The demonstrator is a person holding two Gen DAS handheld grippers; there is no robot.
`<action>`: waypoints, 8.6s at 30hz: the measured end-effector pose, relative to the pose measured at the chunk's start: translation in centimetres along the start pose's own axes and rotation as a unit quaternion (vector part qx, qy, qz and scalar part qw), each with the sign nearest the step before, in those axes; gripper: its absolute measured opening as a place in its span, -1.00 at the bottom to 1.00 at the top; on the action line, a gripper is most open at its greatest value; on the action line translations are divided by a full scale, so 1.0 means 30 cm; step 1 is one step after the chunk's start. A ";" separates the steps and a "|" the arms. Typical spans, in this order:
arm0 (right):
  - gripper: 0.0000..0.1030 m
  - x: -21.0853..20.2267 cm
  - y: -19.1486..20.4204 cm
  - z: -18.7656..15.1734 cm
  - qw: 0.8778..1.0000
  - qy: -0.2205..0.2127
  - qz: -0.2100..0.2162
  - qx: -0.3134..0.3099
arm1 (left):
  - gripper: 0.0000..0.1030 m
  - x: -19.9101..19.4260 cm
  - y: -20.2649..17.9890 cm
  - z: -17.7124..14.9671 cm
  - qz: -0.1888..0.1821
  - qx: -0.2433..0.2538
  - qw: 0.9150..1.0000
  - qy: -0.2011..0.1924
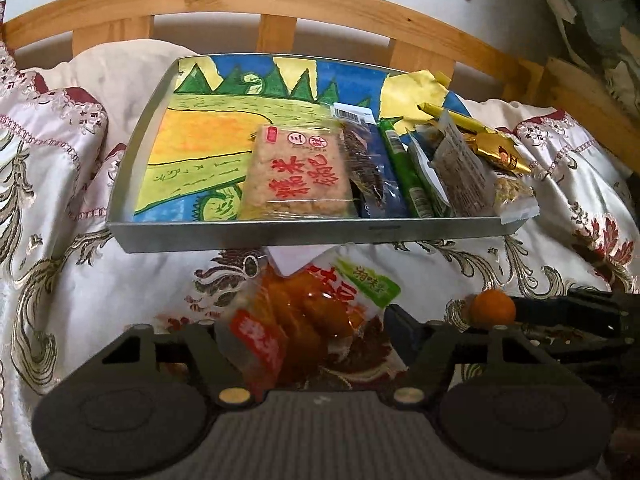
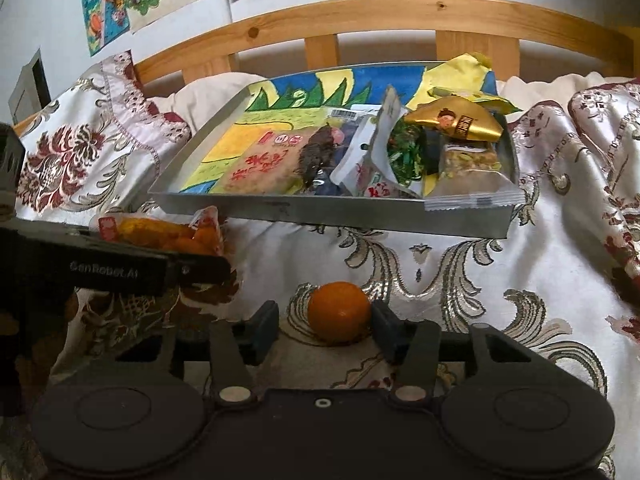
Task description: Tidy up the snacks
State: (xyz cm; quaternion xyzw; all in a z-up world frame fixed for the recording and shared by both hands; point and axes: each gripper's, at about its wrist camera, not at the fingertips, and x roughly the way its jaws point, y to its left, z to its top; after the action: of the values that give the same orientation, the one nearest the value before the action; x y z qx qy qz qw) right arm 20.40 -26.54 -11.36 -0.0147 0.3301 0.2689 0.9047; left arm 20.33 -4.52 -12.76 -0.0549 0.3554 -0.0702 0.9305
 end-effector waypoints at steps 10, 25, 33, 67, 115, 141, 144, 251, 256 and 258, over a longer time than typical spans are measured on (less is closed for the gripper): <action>-0.30 0.001 0.020 -0.004 1.000 0.000 -0.001 -0.016 | 0.19 0.007 -0.014 -0.007 0.016 0.034 0.999 0.010; -0.31 -0.003 0.028 -0.005 1.000 -0.006 0.008 -0.027 | 0.13 -0.035 -0.048 -0.031 0.031 0.062 0.997 0.017; -0.31 -0.013 0.044 -0.005 0.999 -0.021 0.006 -0.041 | 0.13 -0.072 -0.031 -0.031 0.027 0.022 0.999 0.021; -0.31 0.125 0.099 0.189 0.991 -0.114 -0.011 -0.070 | 0.13 0.095 0.140 0.288 0.127 -0.091 0.987 -0.031; 0.41 0.068 0.122 0.198 0.989 -0.132 -0.008 -0.067 | 0.99 -0.037 0.109 0.250 0.146 -0.095 0.981 -0.087; 0.98 -0.325 0.228 0.109 0.974 -0.217 -0.061 -0.021 | 0.99 -0.482 0.036 0.041 0.133 -0.106 0.970 -0.171; 0.98 -0.367 0.246 0.083 0.973 -0.221 -0.064 -0.020 | 0.99 -0.526 0.037 0.011 0.135 -0.116 0.969 -0.171; 0.98 -0.460 0.368 -0.183 0.986 -0.137 -0.093 0.031 | 0.99 -0.663 0.003 -0.263 0.097 -0.052 0.987 -0.118; 0.98 -0.456 0.371 -0.186 0.986 -0.136 -0.092 0.032 | 0.99 -0.663 0.003 -0.262 0.097 -0.051 0.987 -0.118; 0.99 -0.456 0.370 -0.184 0.986 -0.136 -0.093 0.032 | 0.99 -0.663 0.003 -0.262 0.097 -0.051 0.987 -0.118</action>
State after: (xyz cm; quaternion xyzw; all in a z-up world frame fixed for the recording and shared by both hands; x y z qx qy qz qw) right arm 2.91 -24.71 -5.73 0.0204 0.2100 0.1728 0.9621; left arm 0.42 -1.46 -5.61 -0.0759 0.2499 0.0457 0.9642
